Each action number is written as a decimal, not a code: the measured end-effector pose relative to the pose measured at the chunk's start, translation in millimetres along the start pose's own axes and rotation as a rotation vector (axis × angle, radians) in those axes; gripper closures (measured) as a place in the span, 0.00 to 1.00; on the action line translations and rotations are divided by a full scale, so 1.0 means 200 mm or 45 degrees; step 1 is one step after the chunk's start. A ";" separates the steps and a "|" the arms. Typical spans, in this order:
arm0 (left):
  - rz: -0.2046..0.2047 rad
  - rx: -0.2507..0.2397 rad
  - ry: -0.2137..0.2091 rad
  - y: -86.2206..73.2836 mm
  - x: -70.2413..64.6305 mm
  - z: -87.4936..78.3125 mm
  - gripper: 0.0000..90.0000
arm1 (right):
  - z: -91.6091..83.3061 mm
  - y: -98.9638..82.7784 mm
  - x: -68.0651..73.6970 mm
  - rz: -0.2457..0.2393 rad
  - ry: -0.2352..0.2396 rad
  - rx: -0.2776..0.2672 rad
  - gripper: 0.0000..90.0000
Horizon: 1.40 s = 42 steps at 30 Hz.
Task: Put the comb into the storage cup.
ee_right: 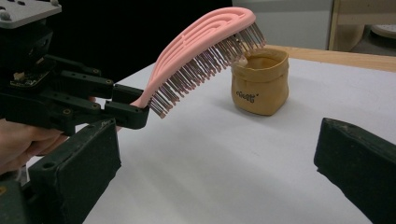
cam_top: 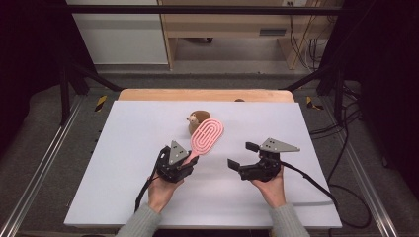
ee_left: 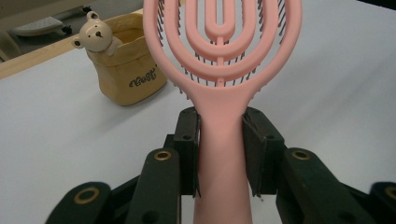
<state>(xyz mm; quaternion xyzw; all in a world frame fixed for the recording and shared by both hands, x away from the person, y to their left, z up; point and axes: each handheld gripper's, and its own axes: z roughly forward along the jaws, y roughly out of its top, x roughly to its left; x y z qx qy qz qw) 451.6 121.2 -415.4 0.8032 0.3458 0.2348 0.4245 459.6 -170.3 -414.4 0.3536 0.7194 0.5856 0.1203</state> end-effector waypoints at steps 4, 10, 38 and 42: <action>-0.029 -0.025 -0.007 -0.01 -0.02 0.01 0.76 | 0.02 0.01 0.00 0.009 -0.002 -0.002 0.01; -0.044 -0.038 -0.023 -0.03 -0.04 0.02 0.76 | 0.05 0.02 0.01 0.020 -0.001 0.010 0.01; -0.073 -0.091 -0.036 -0.10 -0.09 0.03 0.76 | 0.18 0.06 0.04 0.079 -0.010 0.045 0.02; -0.066 -0.097 -0.035 -0.10 -0.10 0.03 0.76 | 0.18 0.06 0.04 0.095 -0.012 0.040 0.02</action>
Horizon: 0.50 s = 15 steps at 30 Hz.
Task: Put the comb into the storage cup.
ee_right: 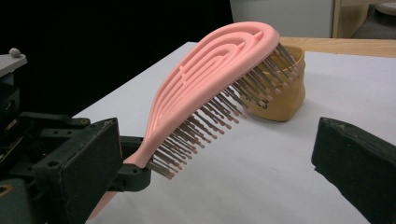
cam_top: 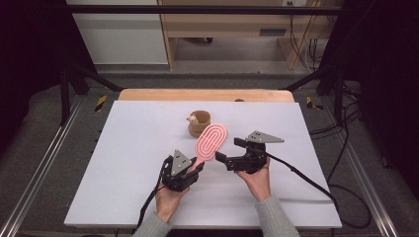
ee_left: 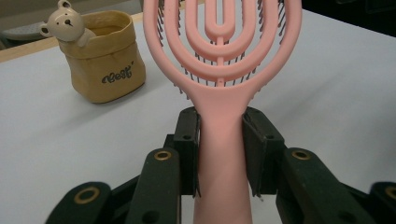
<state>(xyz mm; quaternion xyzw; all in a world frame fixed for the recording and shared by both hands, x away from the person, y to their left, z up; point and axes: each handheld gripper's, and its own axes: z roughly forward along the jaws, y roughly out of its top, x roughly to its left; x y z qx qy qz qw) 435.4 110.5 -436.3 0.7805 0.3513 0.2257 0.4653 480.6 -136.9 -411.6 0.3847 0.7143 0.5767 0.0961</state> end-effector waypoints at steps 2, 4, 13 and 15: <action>0.002 -0.003 -0.005 0.00 0.00 0.00 0.76 | 0.01 0.00 0.00 0.012 -0.002 -0.001 0.03; 0.003 -0.006 -0.008 0.00 -0.01 0.00 0.76 | 0.01 0.00 -0.01 0.014 -0.005 0.000 0.03; 0.016 -0.019 -0.010 0.01 -0.04 0.00 0.76 | 0.03 0.01 -0.02 0.060 0.004 -0.015 0.05; 0.022 -0.018 -0.012 0.01 -0.04 0.00 0.76 | 0.03 0.01 -0.03 0.074 0.004 -0.019 0.06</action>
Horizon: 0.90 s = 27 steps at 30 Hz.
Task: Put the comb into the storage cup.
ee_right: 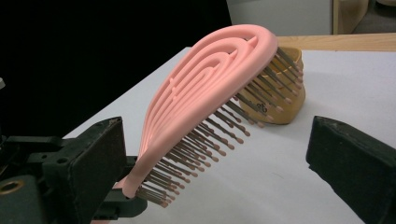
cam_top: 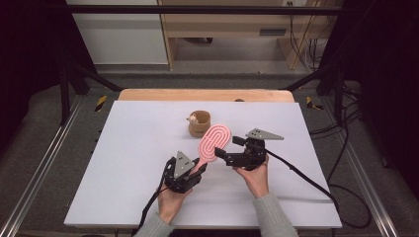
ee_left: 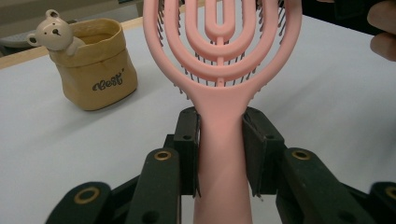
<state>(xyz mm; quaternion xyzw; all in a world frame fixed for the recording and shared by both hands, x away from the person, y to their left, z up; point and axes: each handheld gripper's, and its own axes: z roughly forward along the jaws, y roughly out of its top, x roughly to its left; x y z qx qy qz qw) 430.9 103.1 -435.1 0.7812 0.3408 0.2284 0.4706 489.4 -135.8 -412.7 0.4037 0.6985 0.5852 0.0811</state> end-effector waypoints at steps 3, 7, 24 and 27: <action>0.004 -0.003 -0.002 0.00 -0.01 0.00 0.76 | 0.01 0.00 -0.01 0.016 0.006 0.005 0.08; 0.009 -0.005 -0.007 0.00 -0.02 0.00 0.76 | 0.01 0.00 -0.01 0.020 0.016 0.005 0.11; 0.031 -0.027 -0.012 -0.01 -0.05 0.00 0.76 | 0.01 0.01 -0.01 0.070 0.093 0.013 0.40; 0.032 -0.029 -0.009 -0.01 -0.06 0.00 0.76 | 0.01 0.01 -0.01 0.100 0.108 0.025 0.45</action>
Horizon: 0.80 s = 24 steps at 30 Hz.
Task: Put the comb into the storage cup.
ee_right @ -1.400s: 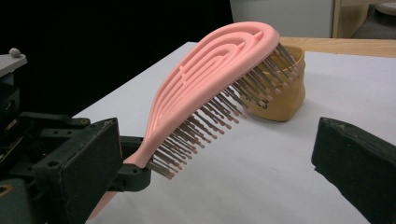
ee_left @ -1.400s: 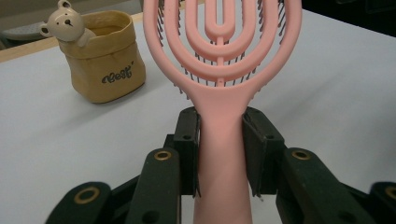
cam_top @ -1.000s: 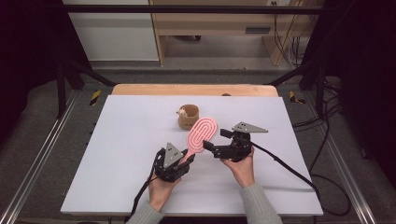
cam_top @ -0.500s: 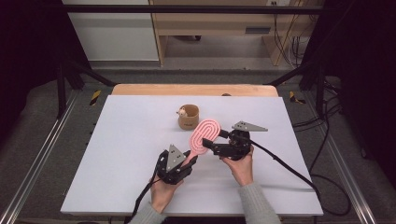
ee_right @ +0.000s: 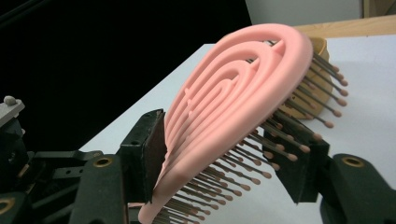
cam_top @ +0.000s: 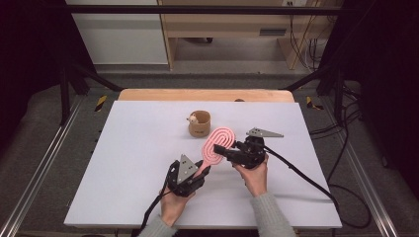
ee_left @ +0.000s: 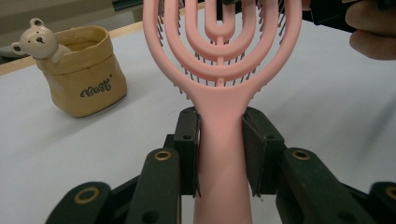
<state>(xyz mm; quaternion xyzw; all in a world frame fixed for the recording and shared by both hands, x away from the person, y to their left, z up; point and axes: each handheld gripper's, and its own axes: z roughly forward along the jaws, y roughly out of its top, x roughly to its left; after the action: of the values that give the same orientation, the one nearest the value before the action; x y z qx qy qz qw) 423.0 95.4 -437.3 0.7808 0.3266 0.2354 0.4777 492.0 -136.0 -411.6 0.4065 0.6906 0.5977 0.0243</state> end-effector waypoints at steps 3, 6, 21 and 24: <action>0.000 -0.002 0.004 0.00 0.00 0.00 0.76 | 0.00 0.00 0.00 0.035 0.008 0.011 0.47; 0.001 -0.001 0.005 0.00 0.00 0.01 0.76 | 0.00 0.01 0.00 0.061 0.016 0.018 0.50; 0.018 0.013 0.031 0.00 -0.01 0.03 0.77 | -0.01 0.00 0.02 0.092 0.060 0.021 0.63; 0.020 0.009 0.033 0.00 -0.01 0.03 0.77 | -0.01 0.00 0.02 0.093 0.078 0.014 0.66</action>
<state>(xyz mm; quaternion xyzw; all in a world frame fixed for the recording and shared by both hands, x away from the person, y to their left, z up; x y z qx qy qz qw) 425.5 90.1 -440.7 0.7819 0.3277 0.2481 0.4688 487.8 -135.4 -409.0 0.4130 0.6790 0.6066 -0.0211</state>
